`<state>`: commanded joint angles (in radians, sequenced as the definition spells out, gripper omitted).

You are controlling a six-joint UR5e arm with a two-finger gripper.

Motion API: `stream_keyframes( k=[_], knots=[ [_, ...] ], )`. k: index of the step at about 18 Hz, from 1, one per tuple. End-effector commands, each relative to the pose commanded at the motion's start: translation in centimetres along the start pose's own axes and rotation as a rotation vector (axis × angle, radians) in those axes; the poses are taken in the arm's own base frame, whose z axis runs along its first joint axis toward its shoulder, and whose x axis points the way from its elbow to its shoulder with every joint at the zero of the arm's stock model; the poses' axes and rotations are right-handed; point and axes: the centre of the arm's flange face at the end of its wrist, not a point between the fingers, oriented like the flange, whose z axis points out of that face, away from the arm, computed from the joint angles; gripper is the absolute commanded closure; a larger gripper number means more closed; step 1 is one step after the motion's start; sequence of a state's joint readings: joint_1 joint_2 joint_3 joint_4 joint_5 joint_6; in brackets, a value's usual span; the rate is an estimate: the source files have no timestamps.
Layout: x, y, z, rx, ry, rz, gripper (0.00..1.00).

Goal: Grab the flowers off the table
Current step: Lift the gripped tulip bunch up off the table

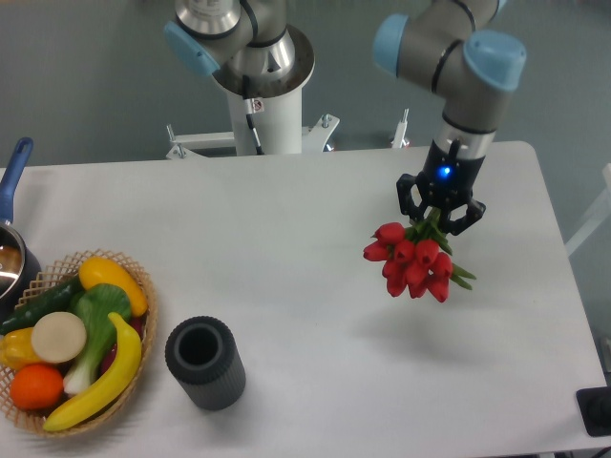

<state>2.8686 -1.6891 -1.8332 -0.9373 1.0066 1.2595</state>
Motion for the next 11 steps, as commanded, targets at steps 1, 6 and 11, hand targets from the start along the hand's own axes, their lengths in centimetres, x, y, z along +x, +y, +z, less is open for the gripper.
stream_keyframes(
  k=[1, 6, 11],
  knots=[
    [0.3, -0.8, -0.9, 0.037, -0.004, 0.001, 0.68],
    [2.2, -4.9, -4.1, 0.246, 0.013, 0.020, 0.68],
    [3.2, -8.6, -5.6, 0.452, 0.092, 0.024, 0.68]
  ],
)
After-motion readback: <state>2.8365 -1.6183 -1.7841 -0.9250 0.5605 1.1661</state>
